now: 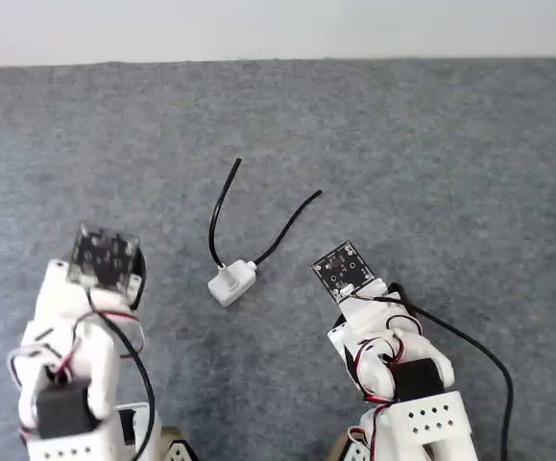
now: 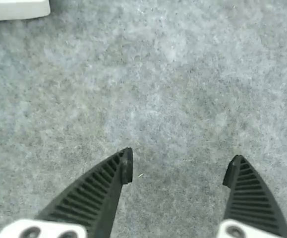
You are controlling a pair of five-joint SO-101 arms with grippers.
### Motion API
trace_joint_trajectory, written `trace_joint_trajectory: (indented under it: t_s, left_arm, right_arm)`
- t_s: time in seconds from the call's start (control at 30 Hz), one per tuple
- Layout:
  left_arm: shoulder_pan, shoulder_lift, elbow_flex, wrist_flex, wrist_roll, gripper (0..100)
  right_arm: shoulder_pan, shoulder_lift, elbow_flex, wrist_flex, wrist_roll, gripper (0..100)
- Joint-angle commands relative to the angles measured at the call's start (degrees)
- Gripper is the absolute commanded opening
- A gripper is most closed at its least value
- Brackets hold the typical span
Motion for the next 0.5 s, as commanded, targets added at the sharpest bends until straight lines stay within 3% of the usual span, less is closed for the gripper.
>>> trace_joint_trajectory:
  t_s: [0.0, 0.13, 0.47]
  left_arm:
    - [0.26, -8.53, 3.56, 1.49, -1.49, 20]
    - [0.09, -10.90, 4.70, 6.07, -2.37, 20]
    - [-2.90, -11.34, 15.78, 1.49, -2.20, 20]
  right_arm:
    - [0.40, -0.66, -0.88, -0.57, -0.70, 31.4]
    - [0.40, -0.66, -0.88, -0.57, -0.70, 31.4]
    - [0.40, -0.66, -0.70, -0.57, -0.70, 31.4]
